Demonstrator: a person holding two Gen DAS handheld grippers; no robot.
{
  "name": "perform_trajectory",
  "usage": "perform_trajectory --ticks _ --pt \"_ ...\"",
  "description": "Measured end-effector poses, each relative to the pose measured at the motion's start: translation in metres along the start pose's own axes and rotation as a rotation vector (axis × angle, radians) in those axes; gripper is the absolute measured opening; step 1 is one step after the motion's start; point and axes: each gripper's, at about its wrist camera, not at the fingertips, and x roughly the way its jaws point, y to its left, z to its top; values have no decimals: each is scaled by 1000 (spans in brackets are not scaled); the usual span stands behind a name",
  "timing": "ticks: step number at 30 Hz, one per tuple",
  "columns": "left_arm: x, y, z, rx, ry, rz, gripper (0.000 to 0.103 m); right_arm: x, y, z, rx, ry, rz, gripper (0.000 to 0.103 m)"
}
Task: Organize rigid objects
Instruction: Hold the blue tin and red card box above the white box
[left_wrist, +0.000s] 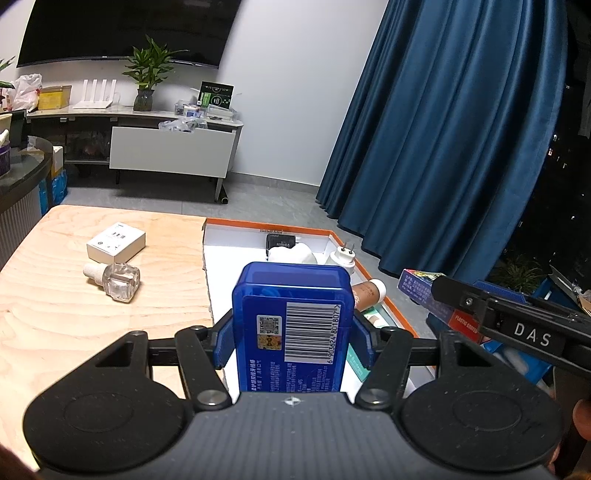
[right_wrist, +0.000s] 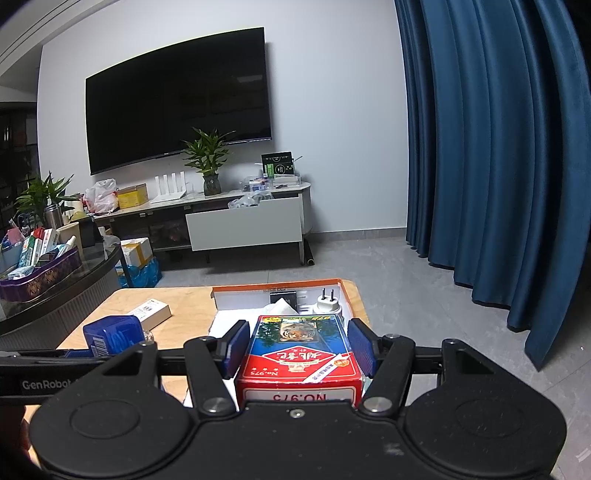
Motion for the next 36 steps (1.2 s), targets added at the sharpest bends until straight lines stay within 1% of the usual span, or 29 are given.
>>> perform_trajectory --ticks 24,36 --pt "4 0 0 -3 21 0 63 6 -1 -2 8 10 -3 71" --pt "7 -1 0 14 33 -1 63 9 -3 -2 8 12 -5 71"
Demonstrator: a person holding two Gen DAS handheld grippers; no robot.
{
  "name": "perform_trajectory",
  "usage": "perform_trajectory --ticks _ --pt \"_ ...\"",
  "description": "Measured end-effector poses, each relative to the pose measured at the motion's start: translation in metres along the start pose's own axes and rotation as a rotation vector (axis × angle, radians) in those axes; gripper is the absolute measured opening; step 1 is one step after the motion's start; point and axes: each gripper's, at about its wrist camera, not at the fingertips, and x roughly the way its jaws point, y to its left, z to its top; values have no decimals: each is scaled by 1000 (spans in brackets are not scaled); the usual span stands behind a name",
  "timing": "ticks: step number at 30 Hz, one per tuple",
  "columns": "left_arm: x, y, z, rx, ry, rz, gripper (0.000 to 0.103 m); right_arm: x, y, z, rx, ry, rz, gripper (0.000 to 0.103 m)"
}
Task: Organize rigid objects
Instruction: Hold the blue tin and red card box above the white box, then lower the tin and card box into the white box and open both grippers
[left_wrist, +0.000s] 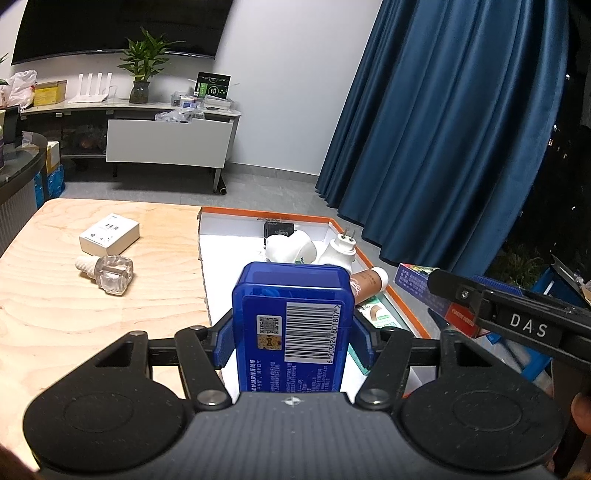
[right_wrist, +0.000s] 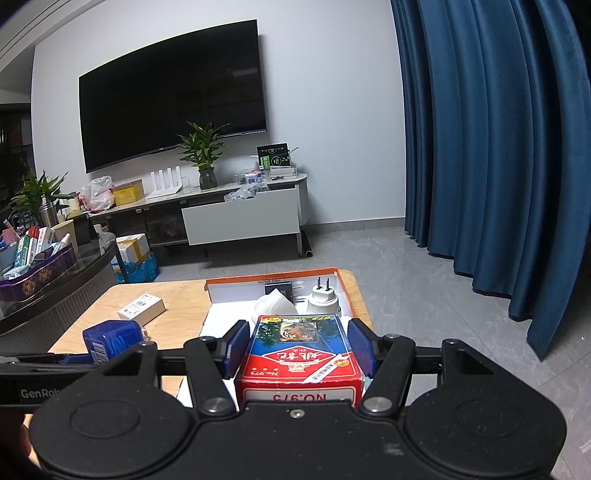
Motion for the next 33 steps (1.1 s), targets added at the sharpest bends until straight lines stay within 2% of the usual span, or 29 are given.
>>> perform_trajectory --ticks 22,33 --pt "15 -1 0 37 39 -20 63 10 5 -3 0 20 4 71" --pt "33 0 0 60 84 -55 63 58 3 13 12 91 13 71"
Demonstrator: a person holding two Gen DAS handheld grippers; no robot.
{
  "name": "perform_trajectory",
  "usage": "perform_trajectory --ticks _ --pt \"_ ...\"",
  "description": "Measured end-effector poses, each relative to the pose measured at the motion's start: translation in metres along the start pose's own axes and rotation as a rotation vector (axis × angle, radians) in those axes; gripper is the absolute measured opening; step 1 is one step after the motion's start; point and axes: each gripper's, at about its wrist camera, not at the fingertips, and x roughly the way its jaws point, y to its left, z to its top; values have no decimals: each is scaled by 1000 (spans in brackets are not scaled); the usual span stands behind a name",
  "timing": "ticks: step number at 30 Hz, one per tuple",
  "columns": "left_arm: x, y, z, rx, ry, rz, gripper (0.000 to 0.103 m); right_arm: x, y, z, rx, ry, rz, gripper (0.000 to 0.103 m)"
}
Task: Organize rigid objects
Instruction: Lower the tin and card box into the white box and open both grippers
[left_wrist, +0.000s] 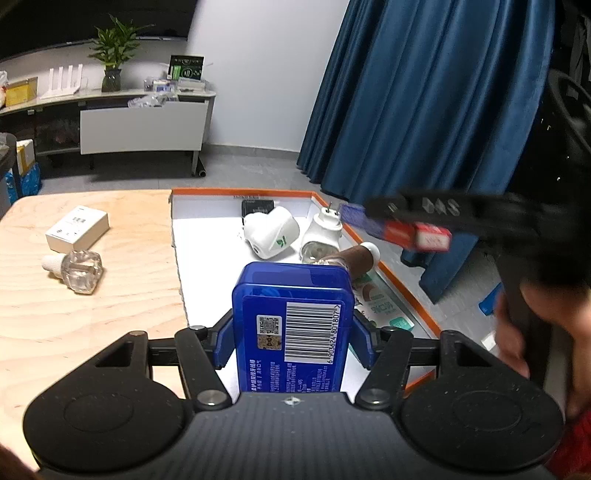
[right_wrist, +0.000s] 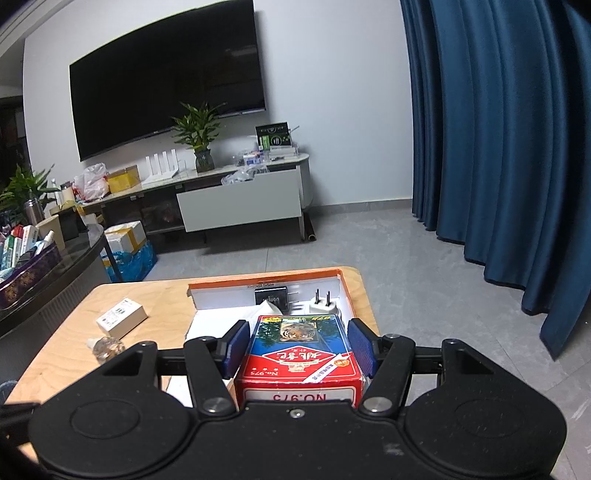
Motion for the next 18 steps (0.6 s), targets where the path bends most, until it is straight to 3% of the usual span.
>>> perform_trajectory --ticks 8,14,18 --pt "11 -3 1 19 25 -29 63 50 5 31 -23 62 -6 71" --pt "19 -5 1 28 49 -46 63 80 0 48 -9 56 -27 73" --pt "23 -5 0 30 62 -51 63 62 -9 56 13 12 -23 74"
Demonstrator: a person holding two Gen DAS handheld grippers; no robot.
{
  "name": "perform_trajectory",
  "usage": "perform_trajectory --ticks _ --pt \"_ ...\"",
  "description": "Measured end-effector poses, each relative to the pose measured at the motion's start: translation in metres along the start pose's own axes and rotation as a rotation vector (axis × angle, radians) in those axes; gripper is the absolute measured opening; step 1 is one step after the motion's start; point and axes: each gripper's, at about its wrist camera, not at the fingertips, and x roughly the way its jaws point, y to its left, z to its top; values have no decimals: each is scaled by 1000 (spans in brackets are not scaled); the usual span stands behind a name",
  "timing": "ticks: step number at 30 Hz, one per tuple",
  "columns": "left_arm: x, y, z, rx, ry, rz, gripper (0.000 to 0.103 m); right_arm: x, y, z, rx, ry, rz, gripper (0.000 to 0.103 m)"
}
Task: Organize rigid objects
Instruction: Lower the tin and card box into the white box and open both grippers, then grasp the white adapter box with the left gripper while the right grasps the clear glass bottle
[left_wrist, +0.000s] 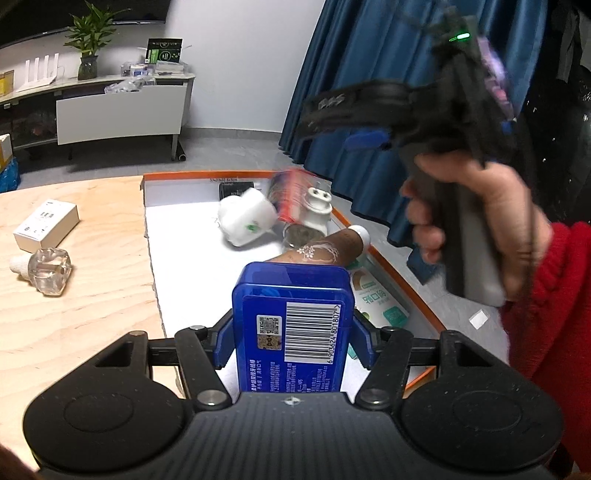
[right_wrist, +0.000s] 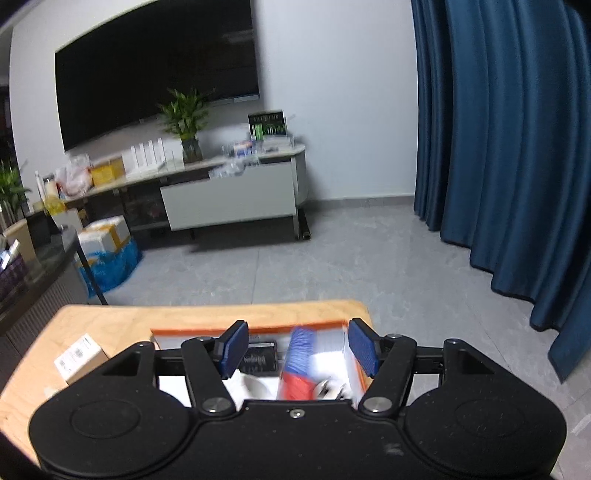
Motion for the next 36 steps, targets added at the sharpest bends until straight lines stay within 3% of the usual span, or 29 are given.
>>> perform_trajectory --ticks 11,14,18,25,36 --pt "18 -12 6 32 24 0 63 -84 -22 -4 -2 -89 -2 79" --pt "18 -15 7 37 29 6 80 -103 -20 -8 -7 -108 -2 83" --pt "8 -16 5 43 6 39 87 -116 -15 -10 -22 -113 -2 85" --pt "-25 7 4 -25 -53 117 93 -128 5 -17 -41 -108 34 87" --pt "-73 81 -5 -188 -102 298 94 -124 53 -30 -91 -59 132 87"
